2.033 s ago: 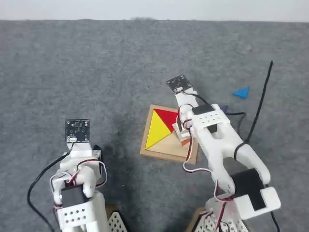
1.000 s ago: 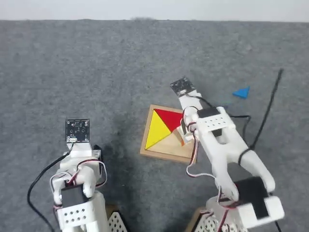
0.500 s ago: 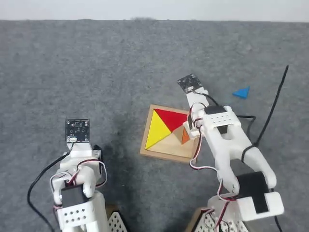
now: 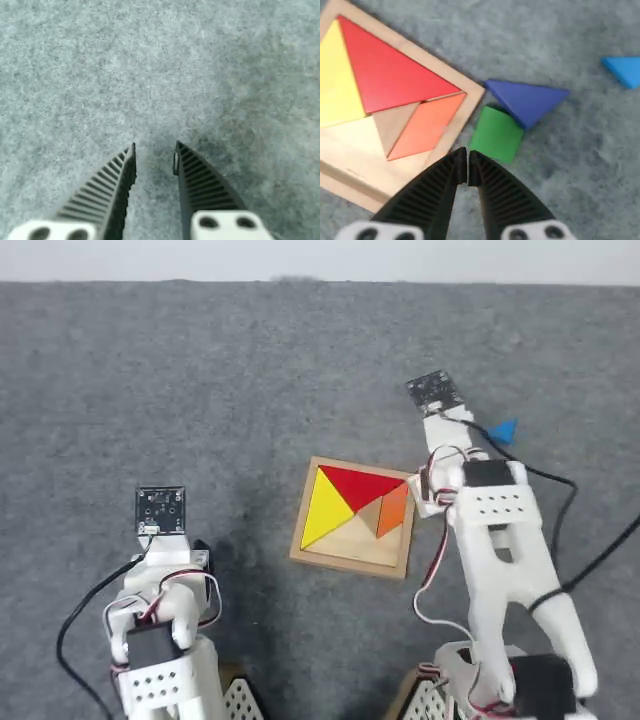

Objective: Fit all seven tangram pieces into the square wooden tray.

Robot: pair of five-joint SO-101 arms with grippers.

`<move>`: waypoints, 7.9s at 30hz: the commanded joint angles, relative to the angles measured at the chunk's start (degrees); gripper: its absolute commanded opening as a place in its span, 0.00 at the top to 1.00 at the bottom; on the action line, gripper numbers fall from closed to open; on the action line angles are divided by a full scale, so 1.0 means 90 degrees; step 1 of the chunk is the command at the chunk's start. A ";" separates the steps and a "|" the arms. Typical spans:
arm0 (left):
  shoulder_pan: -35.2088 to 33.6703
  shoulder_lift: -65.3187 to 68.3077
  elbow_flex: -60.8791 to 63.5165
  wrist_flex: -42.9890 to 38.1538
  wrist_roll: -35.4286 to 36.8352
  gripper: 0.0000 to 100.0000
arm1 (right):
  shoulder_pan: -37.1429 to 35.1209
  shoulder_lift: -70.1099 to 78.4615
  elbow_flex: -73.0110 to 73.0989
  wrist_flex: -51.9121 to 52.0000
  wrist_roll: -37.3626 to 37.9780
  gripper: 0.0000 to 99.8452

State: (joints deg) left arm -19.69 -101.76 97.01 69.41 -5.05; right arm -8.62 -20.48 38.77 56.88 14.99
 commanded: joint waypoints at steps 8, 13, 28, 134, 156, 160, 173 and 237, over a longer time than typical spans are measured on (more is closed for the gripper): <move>-0.0020 0.0010 -0.0054 0.0039 -0.0068 0.88 | 0.0523 0.1851 -0.1661 0.0132 -0.0469 0.84; -0.0020 0.0010 -0.0054 0.0039 -0.0068 0.88 | 0.0532 0.1949 -0.1592 0.0835 -0.0430 0.84; -0.0020 0.0010 -0.0054 0.0039 -0.0068 0.88 | -0.0249 0.2056 -0.0938 0.0249 -0.0322 0.75; -0.0020 0.0010 -0.0054 0.0039 -0.0068 0.88 | -0.3111 0.2144 -0.1289 0.1138 0.1133 0.98; -0.0020 0.0010 -0.0054 0.0039 -0.0068 0.88 | -0.2926 0.2437 -0.1592 0.1031 0.0762 0.81; -0.0020 0.0010 -0.0054 0.0039 -0.0068 0.88 | -0.2672 0.2447 -0.1563 0.1031 0.0479 0.89; -0.0020 0.0010 -0.0054 0.0039 -0.0068 0.88 | -0.2584 0.2554 -0.1592 0.0464 -0.0596 0.90; -0.0020 0.0010 -0.0054 0.0039 -0.0068 0.88 | -0.2613 0.1744 0.0381 -0.1138 -0.0361 0.99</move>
State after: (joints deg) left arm -19.69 -101.76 97.01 69.41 -5.05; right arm -34.99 -8.26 45.71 47.30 9.01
